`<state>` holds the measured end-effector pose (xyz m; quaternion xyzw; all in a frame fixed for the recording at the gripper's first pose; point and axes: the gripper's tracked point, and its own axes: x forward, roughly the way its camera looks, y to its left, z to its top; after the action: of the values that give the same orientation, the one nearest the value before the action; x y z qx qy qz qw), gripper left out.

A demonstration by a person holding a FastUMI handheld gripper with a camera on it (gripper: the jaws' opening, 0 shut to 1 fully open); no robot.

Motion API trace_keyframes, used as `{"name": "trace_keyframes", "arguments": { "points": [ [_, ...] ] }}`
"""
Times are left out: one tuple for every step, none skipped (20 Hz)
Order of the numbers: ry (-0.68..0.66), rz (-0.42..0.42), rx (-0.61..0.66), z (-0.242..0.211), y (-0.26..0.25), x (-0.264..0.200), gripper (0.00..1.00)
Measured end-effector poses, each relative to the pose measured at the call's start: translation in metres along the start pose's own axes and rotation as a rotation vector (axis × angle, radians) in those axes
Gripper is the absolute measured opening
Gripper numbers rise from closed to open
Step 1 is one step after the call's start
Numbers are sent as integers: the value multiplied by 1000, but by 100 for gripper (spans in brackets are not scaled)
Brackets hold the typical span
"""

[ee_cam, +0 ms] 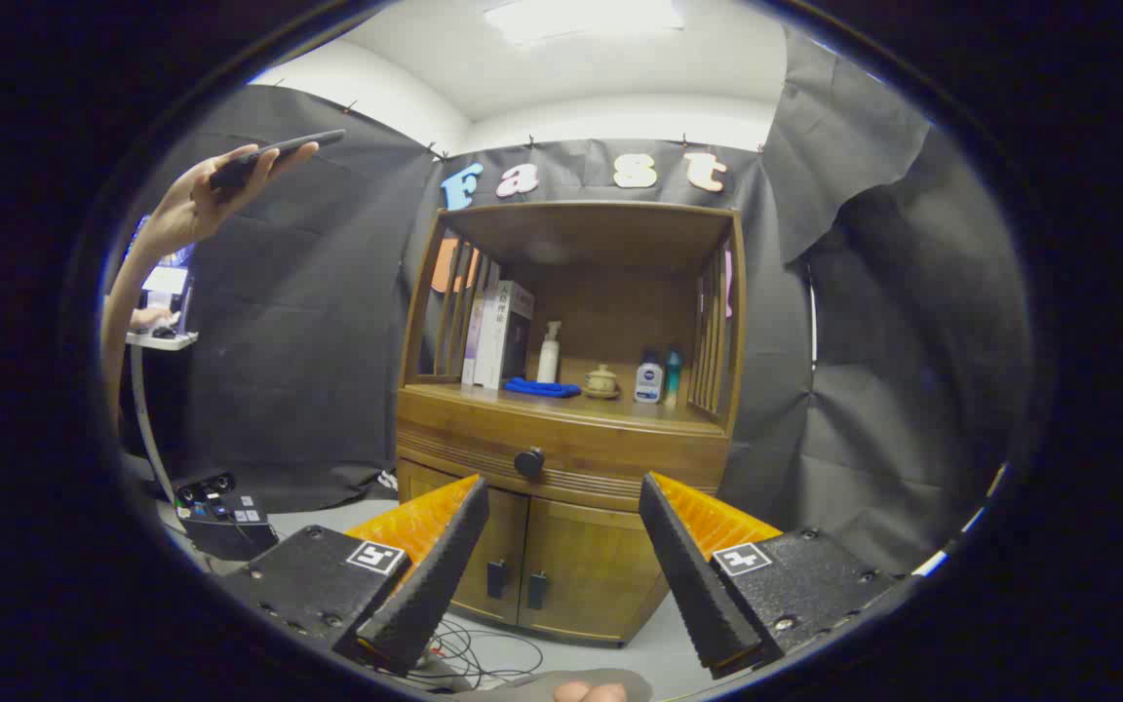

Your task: Pull open the drawer, take out the items inside it, and place them on the countertop above the cabinet.

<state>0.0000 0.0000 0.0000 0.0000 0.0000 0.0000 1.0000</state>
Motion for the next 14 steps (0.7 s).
{"name": "trace_keyframes", "arguments": {
  "points": [
    [-2,-4,0,2,-1,0,100],
    [-4,-11,0,3,-3,0,100],
    [-3,-15,3,1,-2,0,100],
    [-2,-13,8,1,-1,-1,100],
    [-1,-12,12,1,-3,0,100],
    [-4,-16,11,3,-5,0,100],
    [-6,-17,9,2,-6,0,100],
    [-4,-17,6,2,-6,-1,100],
    [-3,-16,8,2,-3,-1,100],
    [-3,-15,7,2,-3,-2,100],
    [-5,-14,5,3,-4,-3,100],
    [-8,-13,2,4,-3,-3,100],
    [-10,-14,-1,4,-3,-3,100],
    [-12,-14,-2,4,-2,-3,100]
  ]
}}
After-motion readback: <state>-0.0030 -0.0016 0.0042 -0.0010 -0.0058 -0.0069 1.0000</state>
